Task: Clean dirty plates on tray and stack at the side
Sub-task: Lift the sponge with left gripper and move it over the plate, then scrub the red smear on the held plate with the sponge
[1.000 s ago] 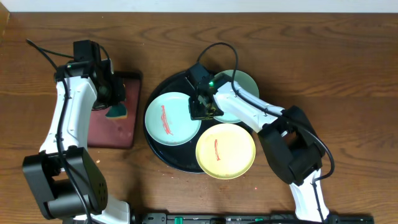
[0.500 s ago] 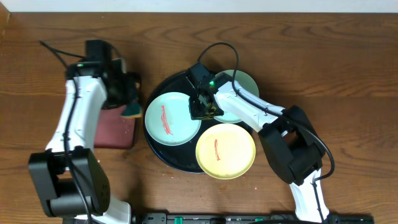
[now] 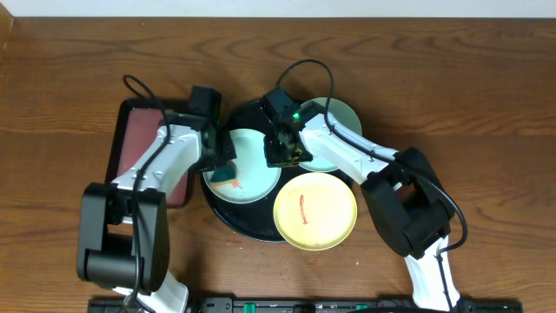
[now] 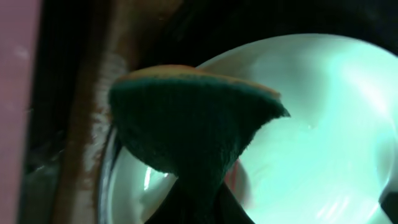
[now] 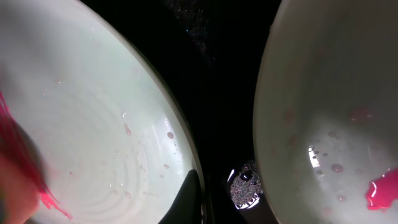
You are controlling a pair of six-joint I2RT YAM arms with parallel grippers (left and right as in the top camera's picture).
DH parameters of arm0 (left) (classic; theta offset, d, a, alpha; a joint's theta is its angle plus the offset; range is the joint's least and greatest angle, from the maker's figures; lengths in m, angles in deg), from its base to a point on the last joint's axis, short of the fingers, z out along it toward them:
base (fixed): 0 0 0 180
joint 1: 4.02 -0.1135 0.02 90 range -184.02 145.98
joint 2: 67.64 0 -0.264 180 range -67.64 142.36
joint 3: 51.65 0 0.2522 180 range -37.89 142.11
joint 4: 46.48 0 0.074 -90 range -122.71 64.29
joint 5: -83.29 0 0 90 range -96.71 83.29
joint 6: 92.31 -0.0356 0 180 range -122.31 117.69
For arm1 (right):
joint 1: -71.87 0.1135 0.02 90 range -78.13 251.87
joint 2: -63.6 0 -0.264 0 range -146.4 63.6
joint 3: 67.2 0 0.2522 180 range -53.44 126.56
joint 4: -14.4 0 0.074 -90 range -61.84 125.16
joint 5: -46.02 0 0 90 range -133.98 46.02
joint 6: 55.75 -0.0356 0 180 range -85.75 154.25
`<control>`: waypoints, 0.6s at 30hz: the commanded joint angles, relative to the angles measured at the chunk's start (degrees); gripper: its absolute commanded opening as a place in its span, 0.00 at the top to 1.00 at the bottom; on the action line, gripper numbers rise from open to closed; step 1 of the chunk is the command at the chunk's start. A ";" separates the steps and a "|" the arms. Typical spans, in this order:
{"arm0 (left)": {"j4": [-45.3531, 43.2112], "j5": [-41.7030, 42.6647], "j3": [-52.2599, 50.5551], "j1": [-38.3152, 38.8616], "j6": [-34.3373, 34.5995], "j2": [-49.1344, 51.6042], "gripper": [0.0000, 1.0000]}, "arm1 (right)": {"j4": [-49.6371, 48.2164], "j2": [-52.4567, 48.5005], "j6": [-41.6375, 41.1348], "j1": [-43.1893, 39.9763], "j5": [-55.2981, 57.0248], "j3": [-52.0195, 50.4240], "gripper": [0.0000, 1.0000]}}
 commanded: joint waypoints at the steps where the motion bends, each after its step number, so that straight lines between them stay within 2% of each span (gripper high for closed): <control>1: -0.20 -0.66 -0.70 1.86 2.43 2.84 0.93 | -0.11 -1.95 1.16 -0.63 0.04 -0.26 0.99; 4: -0.15 0.76 -0.72 4.02 2.40 5.09 0.93 | -0.09 -1.95 1.16 -0.61 0.04 -0.26 0.99; 7: -0.35 6.34 -0.70 5.35 1.70 6.38 0.92 | -0.07 -1.95 1.18 -0.57 0.07 -0.26 0.99; 12: -0.83 20.22 0.07 5.55 -9.49 6.29 0.93 | -0.11 -1.95 1.18 -0.57 0.07 -0.26 0.99; 18: -0.81 20.81 0.55 5.51 -13.84 6.27 0.93 | 0.00 -1.95 1.18 -0.57 0.07 -0.26 0.99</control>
